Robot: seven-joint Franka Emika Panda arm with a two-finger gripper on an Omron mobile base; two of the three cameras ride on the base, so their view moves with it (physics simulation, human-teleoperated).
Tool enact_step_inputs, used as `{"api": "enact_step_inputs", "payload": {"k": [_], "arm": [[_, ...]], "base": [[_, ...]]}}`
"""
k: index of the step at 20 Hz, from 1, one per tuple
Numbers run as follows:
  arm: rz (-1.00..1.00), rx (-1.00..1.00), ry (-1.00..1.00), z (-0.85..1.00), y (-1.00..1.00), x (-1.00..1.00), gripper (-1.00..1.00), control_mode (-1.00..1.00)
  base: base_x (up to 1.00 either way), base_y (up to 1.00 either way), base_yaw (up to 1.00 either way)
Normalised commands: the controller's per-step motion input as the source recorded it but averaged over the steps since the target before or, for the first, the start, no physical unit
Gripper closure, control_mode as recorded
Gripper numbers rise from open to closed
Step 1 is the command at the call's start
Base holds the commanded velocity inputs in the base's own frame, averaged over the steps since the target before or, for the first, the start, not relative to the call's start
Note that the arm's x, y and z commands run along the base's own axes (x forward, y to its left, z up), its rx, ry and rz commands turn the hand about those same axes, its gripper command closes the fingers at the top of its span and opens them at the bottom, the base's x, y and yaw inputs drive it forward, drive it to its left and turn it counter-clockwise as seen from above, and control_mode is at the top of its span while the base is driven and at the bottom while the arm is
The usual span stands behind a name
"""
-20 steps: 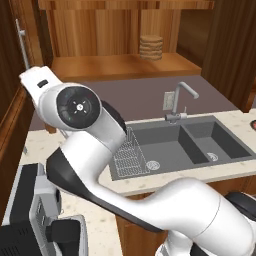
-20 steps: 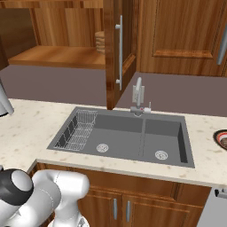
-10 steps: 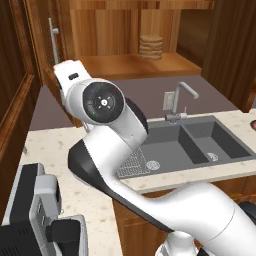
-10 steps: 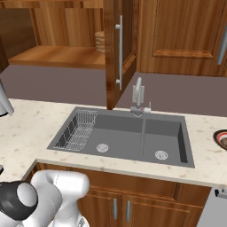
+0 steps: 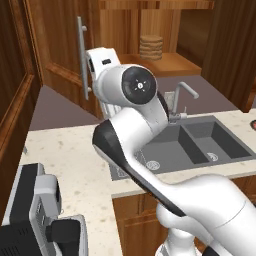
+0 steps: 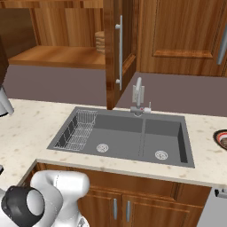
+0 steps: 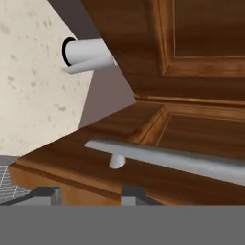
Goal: Pick the avocado and bread from the counter and place them on the plate. Then pick the jam from the cabinet and place it next to the plate. Lastly close the cabinet door.
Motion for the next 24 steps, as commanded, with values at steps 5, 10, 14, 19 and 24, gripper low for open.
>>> {"api": "enact_step_inputs", "payload": {"k": [5,10,14,19,24], "arm": [[0.00,0.14,0.00,0.12,-0.53,0.73,-1.00,-1.00],[0.00,0.11,0.00,0.00,-0.40,0.68,-1.00,-1.00],[0.00,0.11,0.00,0.08,-0.39,0.67,-1.00,-1.00],[0.00,0.11,0.00,0.20,-0.34,0.70,-1.00,-1.00],[0.00,0.07,0.00,0.23,-0.08,0.51,-1.00,-1.00]], "base": [[0.00,0.00,0.00],[0.00,0.00,0.00],[0.00,0.00,0.00],[0.00,0.00,0.00],[0.00,0.00,0.00]]}}
